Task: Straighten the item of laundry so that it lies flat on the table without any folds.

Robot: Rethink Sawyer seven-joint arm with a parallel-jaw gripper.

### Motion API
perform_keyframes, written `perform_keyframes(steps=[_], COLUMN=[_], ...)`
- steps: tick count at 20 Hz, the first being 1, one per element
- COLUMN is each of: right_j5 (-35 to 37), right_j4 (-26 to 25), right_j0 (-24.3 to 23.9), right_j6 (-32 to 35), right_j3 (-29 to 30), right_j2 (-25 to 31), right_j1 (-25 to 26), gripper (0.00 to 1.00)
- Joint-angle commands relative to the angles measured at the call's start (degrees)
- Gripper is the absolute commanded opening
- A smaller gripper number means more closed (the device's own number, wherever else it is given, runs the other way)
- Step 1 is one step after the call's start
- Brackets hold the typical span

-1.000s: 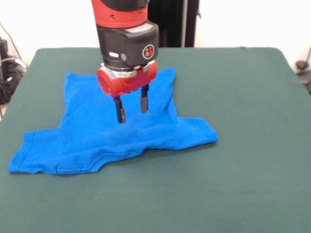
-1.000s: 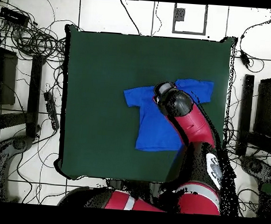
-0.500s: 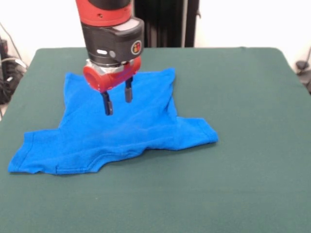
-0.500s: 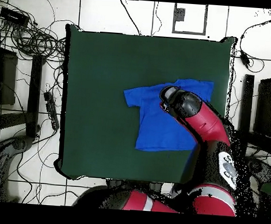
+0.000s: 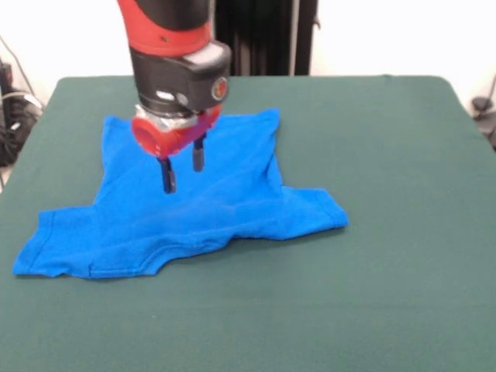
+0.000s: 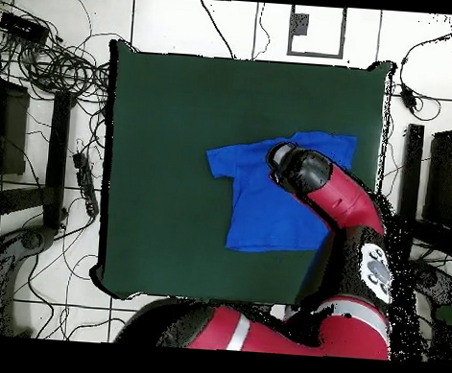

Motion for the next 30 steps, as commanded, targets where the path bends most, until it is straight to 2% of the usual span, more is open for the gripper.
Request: perform_keyframes(steps=[1, 7, 11, 15, 17, 19, 21, 23, 30], right_j5=[5.3, 8.1, 9.6, 7.0, 4.4, 1.7, 4.8, 4.1, 2.7], right_j4=[2.9, 8.0, 10.4, 10.9, 10.9, 9.5, 7.2, 5.0, 3.8], right_j0=[8.5, 12.8, 14.1, 13.6, 12.0, 9.7, 8.9, 7.4, 6.8], right_j6=[10.9, 19.5, 20.6, 14.3, 8.6, 1.4, -3.2, -8.1, -8.1], right_j3=[-10.8, -20.4, -23.6, -21.6, -19.0, -16.8, -16.6, -15.9, -14.6], right_j2=[1.7, -2.9, -4.7, -2.4, 2.0, 6.1, 6.8, 8.9, 11.5], right_j1=[8.5, 15.3, 17.6, 18.7, 18.9, 19.7, 20.4, 21.1, 21.3], gripper=[1.00, 1.00, 1.00, 1.00, 1.00, 1.00, 1.00, 1.00, 1.00])
